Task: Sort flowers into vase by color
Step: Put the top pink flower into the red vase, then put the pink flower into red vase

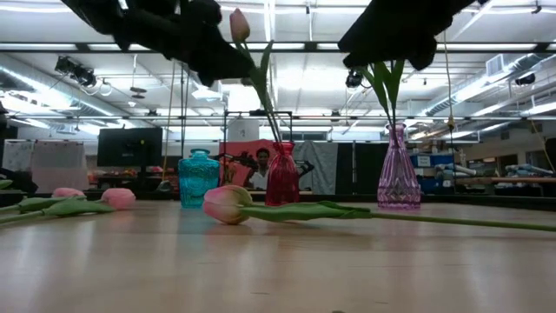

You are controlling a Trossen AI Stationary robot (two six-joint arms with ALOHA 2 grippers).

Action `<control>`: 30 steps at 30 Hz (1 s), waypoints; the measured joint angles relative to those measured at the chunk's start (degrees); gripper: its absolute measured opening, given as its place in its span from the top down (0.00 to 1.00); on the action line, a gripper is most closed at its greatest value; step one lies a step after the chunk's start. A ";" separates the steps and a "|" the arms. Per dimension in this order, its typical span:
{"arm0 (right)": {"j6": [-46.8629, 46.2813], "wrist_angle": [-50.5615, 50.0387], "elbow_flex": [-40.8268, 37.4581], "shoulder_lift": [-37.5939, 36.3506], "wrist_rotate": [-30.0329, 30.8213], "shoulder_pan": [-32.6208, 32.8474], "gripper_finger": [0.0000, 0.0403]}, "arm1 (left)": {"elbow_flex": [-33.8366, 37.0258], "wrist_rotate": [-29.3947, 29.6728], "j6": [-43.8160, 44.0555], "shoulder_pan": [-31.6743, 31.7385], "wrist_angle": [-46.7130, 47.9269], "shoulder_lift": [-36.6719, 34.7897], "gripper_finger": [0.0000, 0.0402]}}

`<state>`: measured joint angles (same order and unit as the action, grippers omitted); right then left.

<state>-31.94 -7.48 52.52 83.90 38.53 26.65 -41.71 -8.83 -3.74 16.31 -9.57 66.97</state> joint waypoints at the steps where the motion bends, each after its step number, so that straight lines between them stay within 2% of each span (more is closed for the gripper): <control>1: 0.05 1.58 -0.72 0.47 -1.31 -0.24 0.58 | 0.02 0.07 -0.11 -0.18 1.57 -1.08 0.55; 8: -0.90 6.09 -2.20 8.17 -11.40 -2.90 0.58 | 0.06 3.03 -0.72 -1.81 11.10 -8.59 0.56; 14: -0.57 6.44 -2.04 12.99 -16.85 -3.28 0.58 | 0.04 2.96 -0.73 -3.63 12.57 -16.75 0.56; 20: 0.57 9.72 -1.95 17.07 -18.50 -2.78 0.58 | 0.58 2.94 -0.60 -7.18 13.12 -19.11 0.56; 25: 1.04 11.52 -1.95 20.64 -18.71 -1.53 0.58 | 7.07 3.03 1.24 -11.19 6.10 -18.28 0.56; 30: -0.01 10.07 -1.95 21.06 -19.66 -0.56 0.58 | 10.18 5.46 2.85 -12.95 5.11 -18.33 0.56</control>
<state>-31.95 2.60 50.57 104.96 18.87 26.09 -31.53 -3.37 -0.89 3.36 -4.46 48.64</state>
